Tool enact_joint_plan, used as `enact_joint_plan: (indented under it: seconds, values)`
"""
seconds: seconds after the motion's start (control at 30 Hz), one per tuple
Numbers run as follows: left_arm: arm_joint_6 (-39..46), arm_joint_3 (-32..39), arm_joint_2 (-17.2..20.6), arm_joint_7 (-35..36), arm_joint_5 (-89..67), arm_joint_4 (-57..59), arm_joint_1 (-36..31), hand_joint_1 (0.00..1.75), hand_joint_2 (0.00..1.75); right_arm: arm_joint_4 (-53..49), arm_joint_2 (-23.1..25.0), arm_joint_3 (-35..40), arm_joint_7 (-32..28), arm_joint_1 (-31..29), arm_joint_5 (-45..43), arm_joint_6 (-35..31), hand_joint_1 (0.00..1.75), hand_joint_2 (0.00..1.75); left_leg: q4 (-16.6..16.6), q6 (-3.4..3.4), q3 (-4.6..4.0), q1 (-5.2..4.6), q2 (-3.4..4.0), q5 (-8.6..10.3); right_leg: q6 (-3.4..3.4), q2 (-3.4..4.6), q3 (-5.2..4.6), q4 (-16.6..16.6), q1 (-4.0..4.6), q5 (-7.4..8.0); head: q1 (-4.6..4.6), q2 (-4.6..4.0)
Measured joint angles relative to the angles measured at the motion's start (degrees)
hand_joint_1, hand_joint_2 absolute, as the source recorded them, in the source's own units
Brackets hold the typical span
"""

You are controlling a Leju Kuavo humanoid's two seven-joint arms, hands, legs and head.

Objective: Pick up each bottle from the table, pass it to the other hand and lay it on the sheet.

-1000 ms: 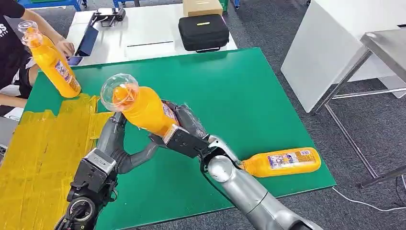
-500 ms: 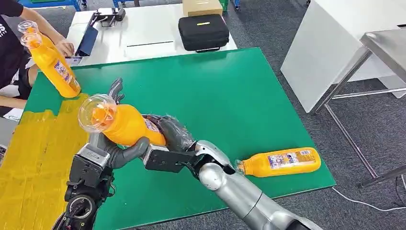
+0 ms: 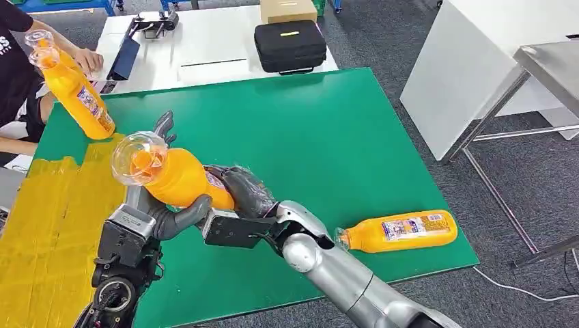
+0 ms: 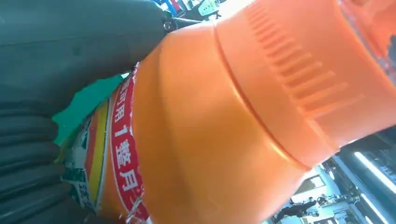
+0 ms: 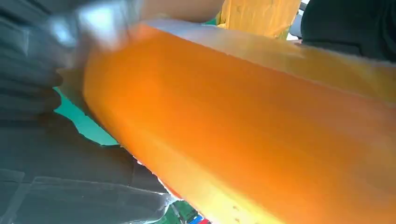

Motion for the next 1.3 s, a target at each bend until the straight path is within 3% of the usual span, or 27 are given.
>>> enact_joint_plan:
  seconds: [0.2, 0.3, 0.33, 0.53, 1.07, 1.1, 1.13, 1.17, 1.3]
  values:
    - [-1.2, 0.4, 0.0, 0.8, 3.8, 0.6, 0.2, 0.00, 1.75, 0.0, -0.4, 0.7, 0.9, -0.7, 4.8, 0.1, 1.75, 1.75, 0.0, 0.00, 0.00, 0.00, 0.00, 0.00, 0.00, 0.00, 0.00, 0.0, -0.01, 0.00, 0.00, 0.00]
    - [-7.0, 1.0, 0.0, 2.2, 13.4, 1.2, 0.4, 0.00, 1.75, 0.0, -0.5, 1.4, 1.0, -0.9, 7.6, -0.1, 1.75, 1.75, 0.0, 0.00, 0.00, 0.00, 0.00, 0.00, 0.00, -0.01, 0.00, 0.0, -0.01, 0.00, 0.02, 0.00]
    - [-9.2, 1.4, 0.0, 2.6, 17.7, 1.4, 0.6, 1.75, 1.75, 0.0, -0.6, 1.6, 1.0, -1.2, 8.4, -0.2, 1.75, 1.75, 0.0, 0.00, 0.00, 0.00, 0.02, 0.00, 0.00, 0.01, -0.01, 0.0, 0.00, 0.00, -0.02, 0.00]
    - [-17.4, 3.2, 0.0, 4.4, 33.6, 3.4, 0.3, 1.75, 1.75, 0.0, -1.2, 2.6, 2.9, -1.1, 10.4, -2.4, 1.75, 1.75, 0.0, 0.00, 0.00, 0.00, 0.04, 0.00, 0.00, 0.04, -0.04, 0.0, 0.00, 0.00, -0.04, 0.00]
    - [-17.3, 3.0, -0.3, 4.6, 35.2, 5.2, -0.8, 1.75, 1.75, -0.3, -1.8, 1.4, 3.2, 0.3, 10.8, -4.3, 1.75, 1.75, 0.0, 0.00, 0.00, 0.00, 0.13, 0.00, 0.00, 0.11, -0.06, 0.0, 0.00, 0.00, -0.02, 0.00]
    - [-17.2, 3.0, -0.3, 4.6, 35.1, 5.2, -0.7, 1.75, 1.75, -0.3, -1.8, 1.4, 3.2, 0.3, 10.8, -4.3, 1.48, 1.75, 0.0, 0.00, 0.00, 0.00, 0.13, 0.00, 0.00, 0.11, -0.06, 0.0, 0.00, 0.00, -0.02, 0.00]
    - [-17.0, 3.1, -0.4, 4.4, 35.0, 5.2, -0.7, 1.75, 1.75, -0.3, -1.8, 1.4, 3.2, 0.3, 10.8, -4.3, 0.07, 1.75, 0.0, 0.00, 0.00, 0.00, 0.13, 0.00, 0.00, 0.11, -0.05, 0.0, 0.00, 0.00, 0.00, 0.02]
    - [-16.9, 3.1, -0.4, 4.3, 34.8, 5.2, -0.6, 1.75, 1.75, -0.3, -1.8, 1.4, 3.2, 0.3, 10.8, -4.3, 0.00, 1.75, 0.0, 0.00, 0.00, 0.00, 0.13, 0.00, 0.00, 0.11, -0.05, 0.0, 0.00, 0.00, -0.02, 0.00]
    - [-15.2, 3.4, -0.8, 3.2, 34.0, 5.1, -0.5, 1.75, 1.75, -0.4, -1.8, 1.4, 3.6, 0.5, 10.6, -5.3, 0.00, 1.75, 0.0, 0.00, -0.01, 0.00, 0.12, 0.00, 0.00, 0.10, -0.04, 0.0, 0.00, 0.00, 0.00, 0.00]
